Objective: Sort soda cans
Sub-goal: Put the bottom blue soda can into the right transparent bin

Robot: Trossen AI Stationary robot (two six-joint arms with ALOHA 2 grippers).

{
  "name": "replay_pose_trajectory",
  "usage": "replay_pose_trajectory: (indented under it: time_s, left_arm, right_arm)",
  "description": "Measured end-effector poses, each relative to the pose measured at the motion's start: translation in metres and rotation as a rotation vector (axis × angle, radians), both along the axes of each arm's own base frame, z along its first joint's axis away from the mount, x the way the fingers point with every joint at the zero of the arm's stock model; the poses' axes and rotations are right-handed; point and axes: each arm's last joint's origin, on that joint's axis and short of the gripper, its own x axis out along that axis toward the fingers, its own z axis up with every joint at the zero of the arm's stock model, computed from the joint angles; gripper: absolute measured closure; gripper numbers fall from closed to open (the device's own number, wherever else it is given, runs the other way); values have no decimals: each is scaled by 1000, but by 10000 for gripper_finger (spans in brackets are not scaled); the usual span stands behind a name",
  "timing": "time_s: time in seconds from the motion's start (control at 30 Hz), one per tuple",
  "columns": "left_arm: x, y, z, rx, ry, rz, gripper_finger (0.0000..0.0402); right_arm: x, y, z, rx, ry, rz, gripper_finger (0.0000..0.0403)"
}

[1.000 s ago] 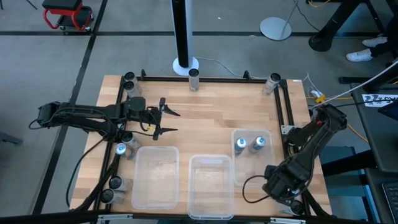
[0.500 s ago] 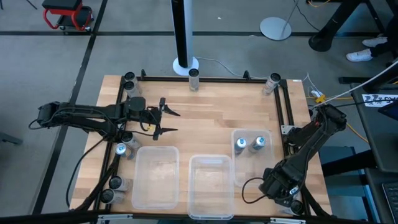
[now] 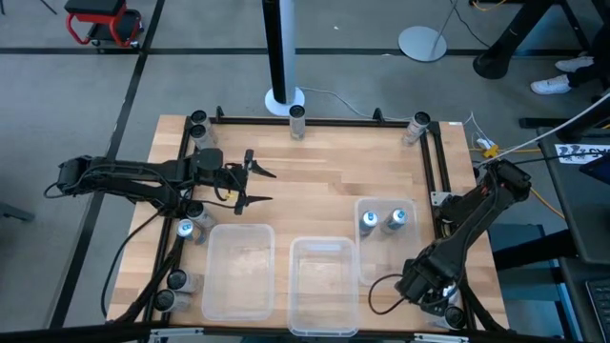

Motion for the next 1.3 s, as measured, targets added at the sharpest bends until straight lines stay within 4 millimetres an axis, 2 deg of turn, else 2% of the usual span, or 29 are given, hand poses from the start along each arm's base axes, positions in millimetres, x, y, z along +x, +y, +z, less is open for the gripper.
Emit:
replay_pose_trajectory:
  time_s: [0.57,0.83,0.93,1.1,1.3]
  left_arm:
    - [0,0,1,1,-6,0,114]
    - [0,0,1,7,-7,-1,114]
    - [0,0,1,9,-8,-2,114]
    - [0,0,1,9,-9,-2,114]
    - [0,0,1,9,-9,-2,114]
  right_arm:
    - [-9,-7,-20,49,82,48,84]
    - [-9,-8,-21,55,82,68,84]
    - [-10,-8,-21,56,83,81,101]
    - [-10,-9,-21,51,84,85,170]
    - [-10,-9,-19,55,75,104,173]
